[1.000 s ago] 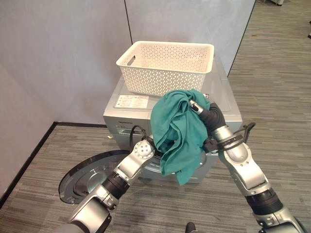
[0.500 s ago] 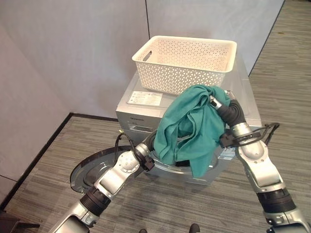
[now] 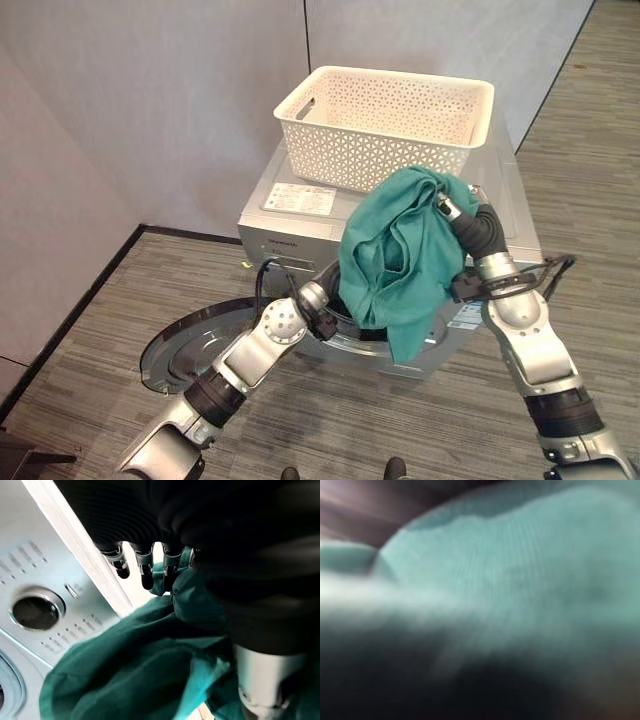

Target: Grab the laundry basket,head to the washer,open it,put in the laundry and shut it.

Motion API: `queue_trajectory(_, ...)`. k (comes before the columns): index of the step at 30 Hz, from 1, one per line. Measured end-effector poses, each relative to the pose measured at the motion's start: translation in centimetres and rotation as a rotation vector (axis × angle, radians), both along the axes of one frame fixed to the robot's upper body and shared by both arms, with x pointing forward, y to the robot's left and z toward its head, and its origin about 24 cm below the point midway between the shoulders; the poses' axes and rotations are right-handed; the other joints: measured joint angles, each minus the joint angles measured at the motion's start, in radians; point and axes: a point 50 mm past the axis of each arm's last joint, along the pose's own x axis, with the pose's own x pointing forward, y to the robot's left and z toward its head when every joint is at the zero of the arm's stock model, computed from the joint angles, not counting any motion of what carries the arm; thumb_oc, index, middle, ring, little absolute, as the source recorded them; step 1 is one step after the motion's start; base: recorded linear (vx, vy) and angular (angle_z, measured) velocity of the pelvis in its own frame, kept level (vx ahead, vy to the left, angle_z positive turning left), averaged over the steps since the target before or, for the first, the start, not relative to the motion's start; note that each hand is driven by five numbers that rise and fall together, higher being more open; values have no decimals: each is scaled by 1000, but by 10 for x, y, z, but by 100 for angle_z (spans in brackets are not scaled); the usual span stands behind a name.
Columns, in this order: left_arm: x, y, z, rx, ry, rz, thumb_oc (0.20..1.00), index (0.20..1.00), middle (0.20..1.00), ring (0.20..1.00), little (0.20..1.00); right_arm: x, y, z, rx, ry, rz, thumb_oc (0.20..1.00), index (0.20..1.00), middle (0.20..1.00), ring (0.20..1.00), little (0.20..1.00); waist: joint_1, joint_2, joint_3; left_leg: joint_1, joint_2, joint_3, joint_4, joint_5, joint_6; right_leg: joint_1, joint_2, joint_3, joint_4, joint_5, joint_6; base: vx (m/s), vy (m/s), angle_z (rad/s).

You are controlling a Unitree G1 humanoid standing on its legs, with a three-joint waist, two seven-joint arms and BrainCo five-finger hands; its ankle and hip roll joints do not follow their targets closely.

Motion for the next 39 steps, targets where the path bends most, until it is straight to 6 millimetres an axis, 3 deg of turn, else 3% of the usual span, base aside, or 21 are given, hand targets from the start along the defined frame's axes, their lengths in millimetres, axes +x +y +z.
queue_trajectory(6,1,-22,-15,54,51,-45,1000,1000,1000,1000,1000,4,12,-6,-8,22,31,200,200,200,200,200,-11,1,15,1,1,4,0,0,0,-1,0,3,0,0,0,0,0,0)
queue_trajectory(10,3,-24,-26,63,96,-32,1000,1000,1000,1000,1000,17,19,-13,-48,70,30,200,200,200,200,200,-10,1,15,1,1,4,0,0,0,-1,0,3,0,0,0,0,0,0)
queue_trajectory(14,8,-24,-41,93,140,24,1000,1000,1000,1000,1000,38,41,-22,-95,137,48,200,200,200,200,200,-8,1,15,3,1,4,1,0,0,0,0,4,0,1,-1,0,0,0)
queue_trajectory(20,11,-23,-44,85,150,69,1000,1000,1000,1000,1000,42,48,-27,-109,155,35,200,200,200,200,200,-1,1,15,13,-1,4,0,0,0,12,-2,1,0,1,-1,0,0,0)
queue_trajectory(21,12,-22,-45,87,156,75,724,724,724,724,724,44,48,-28,-127,161,25,200,200,200,200,200,-2,1,15,17,-1,4,0,0,0,16,-1,2,0,0,0,0,0,0)
queue_trajectory(22,13,-22,-45,85,153,79,724,724,724,724,724,46,48,-28,-129,163,19,200,200,200,200,200,-2,1,15,17,-1,4,0,0,0,15,-1,2,0,0,0,0,0,0)
queue_trajectory(23,13,-22,-44,79,149,89,200,200,200,200,200,48,47,-29,-127,169,7,200,200,200,200,200,-2,1,15,17,0,4,0,0,0,16,0,2,0,0,-1,0,0,0)
queue_trajectory(31,20,-14,-38,21,146,169,200,200,200,200,200,48,46,-31,-125,174,-4,200,200,200,200,200,-3,1,15,16,2,3,1,0,0,16,1,2,0,1,-1,0,0,0)
queue_trajectory(32,20,-14,-38,6,153,174,200,200,200,200,200,47,45,-34,-124,182,-7,366,366,366,366,366,-3,1,15,16,2,3,1,0,0,15,1,1,0,1,-1,0,0,0)
queue_trajectory(33,21,-14,-38,6,152,177,200,200,200,200,200,47,45,-34,-124,184,-9,442,442,442,442,442,-3,1,15,16,2,3,1,0,0,15,1,1,0,1,-1,0,0,0)
queue_trajectory(34,21,-13,-38,5,150,183,200,200,200,200,200,46,45,-35,-123,185,-11,583,583,583,583,583,-3,0,15,16,2,3,1,0,0,15,1,1,0,1,-1,0,0,0)
queue_trajectory(35,21,-12,-38,3,148,191,200,200,200,200,200,46,44,-35,-123,185,-13,1000,1000,1000,1000,1000,-3,0,15,16,2,3,1,0,0,15,1,1,0,1,-1,0,0,0)
queue_trajectory(39,27,0,-37,-20,144,260,200,200,200,200,200,39,41,-37,-100,178,-19,1000,1000,1000,1000,1000,-7,0,14,17,2,4,0,0,0,15,1,2,0,1,-1,0,0,0)
